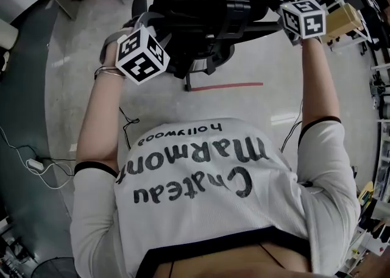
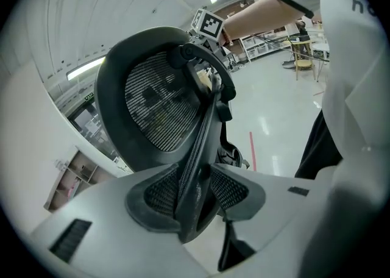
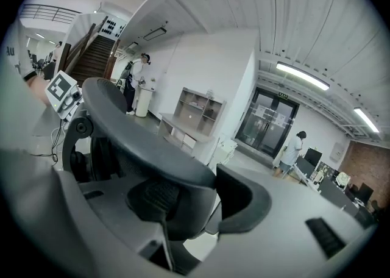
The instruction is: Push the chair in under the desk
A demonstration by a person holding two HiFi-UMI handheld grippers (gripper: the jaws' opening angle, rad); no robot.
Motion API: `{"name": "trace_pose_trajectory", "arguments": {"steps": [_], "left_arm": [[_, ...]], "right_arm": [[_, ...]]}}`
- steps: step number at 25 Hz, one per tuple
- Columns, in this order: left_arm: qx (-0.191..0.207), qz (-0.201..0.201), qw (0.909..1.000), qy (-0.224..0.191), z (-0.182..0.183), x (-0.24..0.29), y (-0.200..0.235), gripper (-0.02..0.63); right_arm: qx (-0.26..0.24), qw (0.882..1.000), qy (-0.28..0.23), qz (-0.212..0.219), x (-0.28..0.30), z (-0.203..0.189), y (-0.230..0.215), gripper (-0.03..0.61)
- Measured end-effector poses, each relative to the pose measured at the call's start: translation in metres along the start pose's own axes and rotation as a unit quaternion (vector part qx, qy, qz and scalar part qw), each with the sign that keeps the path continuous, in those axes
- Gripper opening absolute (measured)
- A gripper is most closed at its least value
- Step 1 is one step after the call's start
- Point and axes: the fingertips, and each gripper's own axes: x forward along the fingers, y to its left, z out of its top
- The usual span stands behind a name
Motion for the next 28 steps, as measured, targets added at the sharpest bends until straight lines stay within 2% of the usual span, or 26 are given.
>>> {"name": "trace_pose_trajectory", "arguments": {"steps": [7, 14, 17, 21, 28], "left_arm": [[-0.035, 0.013, 0.9993, 0.005, 0.003, -0.004, -0.002, 0.173], [-0.067, 0.055, 0.9948, 0.054, -0.012, -0.011, 0.002, 0.186], [-0.081, 0.071, 0.9923, 0.061, -0.038, -0.023, 0.009, 0.19], [-0.102, 0.071, 0.9893, 0.078, -0.091, -0.047, 0.03, 0.195], [-0.111, 0.083, 0.984, 0.112, -0.16, -0.079, 0.058, 0.197]], "right_arm": [[0.008, 1.0, -0.014, 0.003, 0.015, 0.008, -0.005, 0.193], [0.006, 0.999, -0.034, 0.029, 0.038, 0.024, 0.007, 0.193], [0.003, 0.998, -0.042, 0.038, 0.053, 0.041, 0.029, 0.192], [-0.005, 0.997, -0.049, 0.053, 0.085, 0.076, 0.074, 0.192], [0.003, 0.993, -0.091, 0.068, 0.133, 0.127, 0.129, 0.193]]}}
